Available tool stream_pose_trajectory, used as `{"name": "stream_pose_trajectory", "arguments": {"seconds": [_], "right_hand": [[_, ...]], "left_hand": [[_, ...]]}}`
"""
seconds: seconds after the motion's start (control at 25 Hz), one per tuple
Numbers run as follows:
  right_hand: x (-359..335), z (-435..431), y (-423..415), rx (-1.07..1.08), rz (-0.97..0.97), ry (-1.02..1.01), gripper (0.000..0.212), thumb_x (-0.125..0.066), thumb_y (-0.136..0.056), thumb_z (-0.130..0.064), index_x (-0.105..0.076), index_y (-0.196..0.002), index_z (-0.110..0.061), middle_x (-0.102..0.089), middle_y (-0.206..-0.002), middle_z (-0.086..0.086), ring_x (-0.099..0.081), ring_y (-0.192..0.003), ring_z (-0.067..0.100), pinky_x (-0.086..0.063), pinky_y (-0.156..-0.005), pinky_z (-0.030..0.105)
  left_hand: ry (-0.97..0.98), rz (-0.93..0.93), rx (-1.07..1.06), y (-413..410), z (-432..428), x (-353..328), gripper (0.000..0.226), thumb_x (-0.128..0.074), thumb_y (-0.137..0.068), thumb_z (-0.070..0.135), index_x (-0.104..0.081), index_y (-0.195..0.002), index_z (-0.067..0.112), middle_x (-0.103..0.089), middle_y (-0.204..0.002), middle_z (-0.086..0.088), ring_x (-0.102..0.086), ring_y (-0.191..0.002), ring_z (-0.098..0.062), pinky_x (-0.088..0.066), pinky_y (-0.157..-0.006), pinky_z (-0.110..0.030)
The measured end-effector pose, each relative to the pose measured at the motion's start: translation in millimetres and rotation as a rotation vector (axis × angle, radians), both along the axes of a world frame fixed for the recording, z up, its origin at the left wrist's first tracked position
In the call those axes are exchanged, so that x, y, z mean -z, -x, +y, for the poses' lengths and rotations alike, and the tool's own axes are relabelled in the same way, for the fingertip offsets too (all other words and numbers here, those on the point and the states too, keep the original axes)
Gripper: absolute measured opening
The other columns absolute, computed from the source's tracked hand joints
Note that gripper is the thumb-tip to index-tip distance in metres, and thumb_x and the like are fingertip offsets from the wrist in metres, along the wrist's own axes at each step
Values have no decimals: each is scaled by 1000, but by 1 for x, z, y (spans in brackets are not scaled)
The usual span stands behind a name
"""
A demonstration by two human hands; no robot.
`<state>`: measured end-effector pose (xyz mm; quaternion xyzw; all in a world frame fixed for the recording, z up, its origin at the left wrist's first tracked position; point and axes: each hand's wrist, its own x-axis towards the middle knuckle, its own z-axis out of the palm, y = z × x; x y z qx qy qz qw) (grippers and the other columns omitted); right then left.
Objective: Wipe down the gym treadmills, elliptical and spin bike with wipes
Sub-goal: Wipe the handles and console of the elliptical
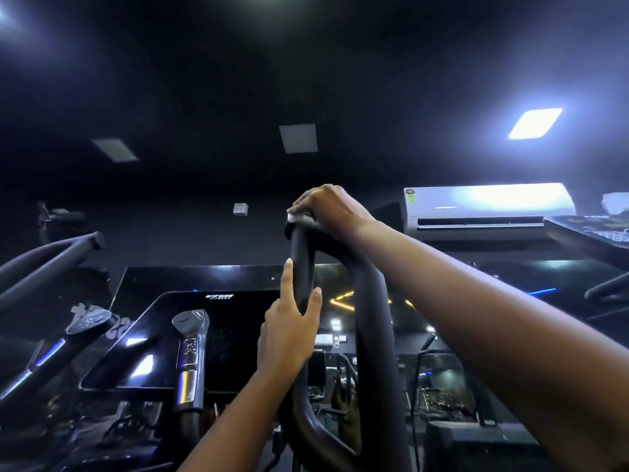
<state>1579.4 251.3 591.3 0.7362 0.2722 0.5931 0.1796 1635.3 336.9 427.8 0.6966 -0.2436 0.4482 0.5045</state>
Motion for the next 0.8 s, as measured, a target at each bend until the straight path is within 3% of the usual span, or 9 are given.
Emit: {"name": "stream_pose_trajectory", "arguments": {"seconds": [0.08, 0.2, 0.4, 0.56, 0.68, 0.8], "right_hand": [[-6, -3, -8, 92, 58, 89, 41, -50, -87, 1, -63, -120, -19, -59, -128, 3, -52, -122, 19, -38, -102, 33], [-3, -27, -11, -56, 74, 46, 48, -53, -79, 13, -64, -119, -12, -61, -125, 6, -52, -122, 20, -38, -104, 29], [35, -79, -6, -297, 14, -124, 31, -65, -78, 3, -70, -106, -8, -69, -109, 7, -62, -107, 18, -44, -97, 26], [101, -101, -5, -424, -135, -301, 29, -65, -78, -2, -70, -106, -8, -69, -107, 4, -61, -102, 6, -37, -94, 4], [143, -101, 1, -388, -235, -303, 33, -62, -74, -2, -70, -105, -7, -68, -109, 3, -62, -102, 8, -41, -95, 11], [115, -86, 14, -368, -260, -224, 25, -68, -81, -8, -71, -105, -13, -68, -111, 2, -62, -103, 9, -43, -92, 16]], "left_hand": [[12, -28, 21, -2, 1, 1, 64, -37, -91, 58, 3, -141, 56, -58, -113, -7, -63, -92, -25, -53, -85, -46], [11, -41, 61, -5, 2, 2, 64, -38, -91, 56, 2, -142, 56, -58, -102, -7, -64, -82, -24, -55, -79, -46], [7, -42, 76, -6, 3, 0, 64, -40, -92, 54, 1, -141, 57, -56, -95, -8, -64, -74, -25, -57, -71, -46], [6, -24, 53, -9, 3, 1, 64, -37, -88, 60, 5, -135, 64, -58, -103, -11, -64, -84, -30, -55, -77, -47], [14, -21, 47, -9, 2, 1, 62, -37, -87, 62, 5, -132, 66, -60, -104, -12, -65, -84, -31, -55, -78, -48], [9, -44, 56, -8, 2, 1, 64, -39, -90, 56, 2, -139, 60, -59, -97, -7, -64, -77, -27, -56, -75, -47]]}}
